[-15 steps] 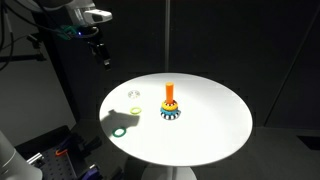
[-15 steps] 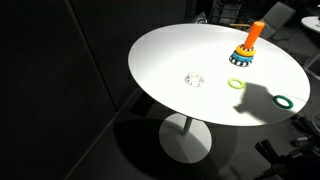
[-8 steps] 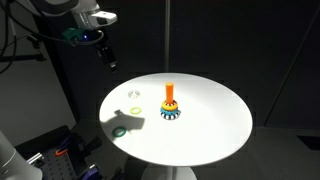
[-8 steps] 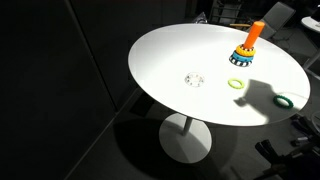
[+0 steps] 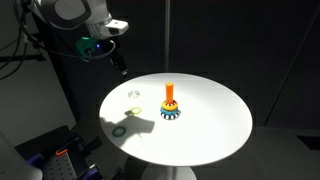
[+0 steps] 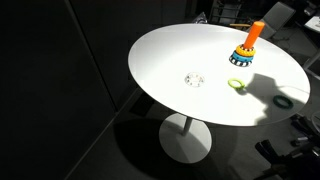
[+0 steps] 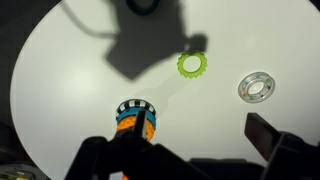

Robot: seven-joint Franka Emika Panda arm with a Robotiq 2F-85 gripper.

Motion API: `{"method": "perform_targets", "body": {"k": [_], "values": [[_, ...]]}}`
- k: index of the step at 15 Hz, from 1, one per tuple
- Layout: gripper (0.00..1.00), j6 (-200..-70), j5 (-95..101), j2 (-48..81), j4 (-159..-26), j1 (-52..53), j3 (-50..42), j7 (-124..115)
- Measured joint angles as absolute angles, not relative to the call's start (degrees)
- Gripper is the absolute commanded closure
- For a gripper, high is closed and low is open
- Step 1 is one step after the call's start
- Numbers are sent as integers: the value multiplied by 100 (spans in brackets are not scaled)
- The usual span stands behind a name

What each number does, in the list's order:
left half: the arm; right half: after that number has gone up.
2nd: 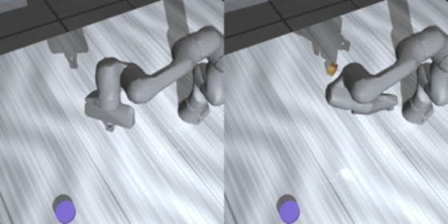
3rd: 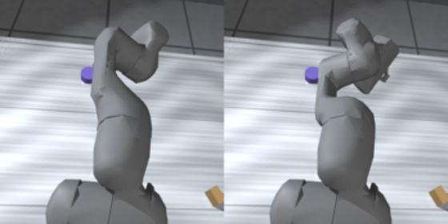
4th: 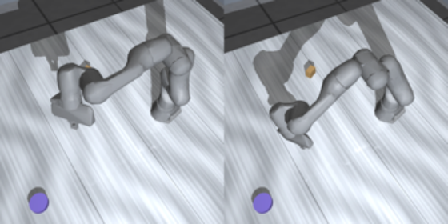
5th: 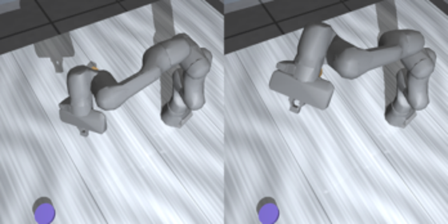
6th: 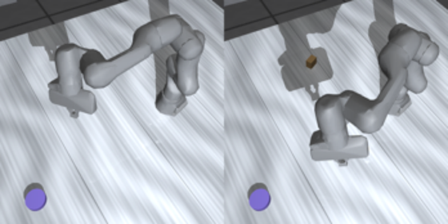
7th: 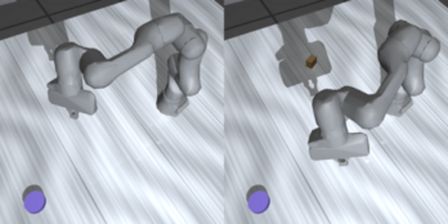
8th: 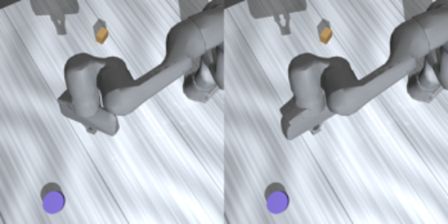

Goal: Put the black and white ring on the table

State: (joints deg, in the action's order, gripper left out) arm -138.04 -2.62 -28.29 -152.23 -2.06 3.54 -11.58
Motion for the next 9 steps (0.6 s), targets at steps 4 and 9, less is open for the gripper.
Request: {"method": "perform_targets", "body": {"k": [4,9], "values": [[0,-14042,-181,-2421,-15171,-326,244,-1128],[0,-14068,-32,-1949,-14923,-406,127,-1113]]}}
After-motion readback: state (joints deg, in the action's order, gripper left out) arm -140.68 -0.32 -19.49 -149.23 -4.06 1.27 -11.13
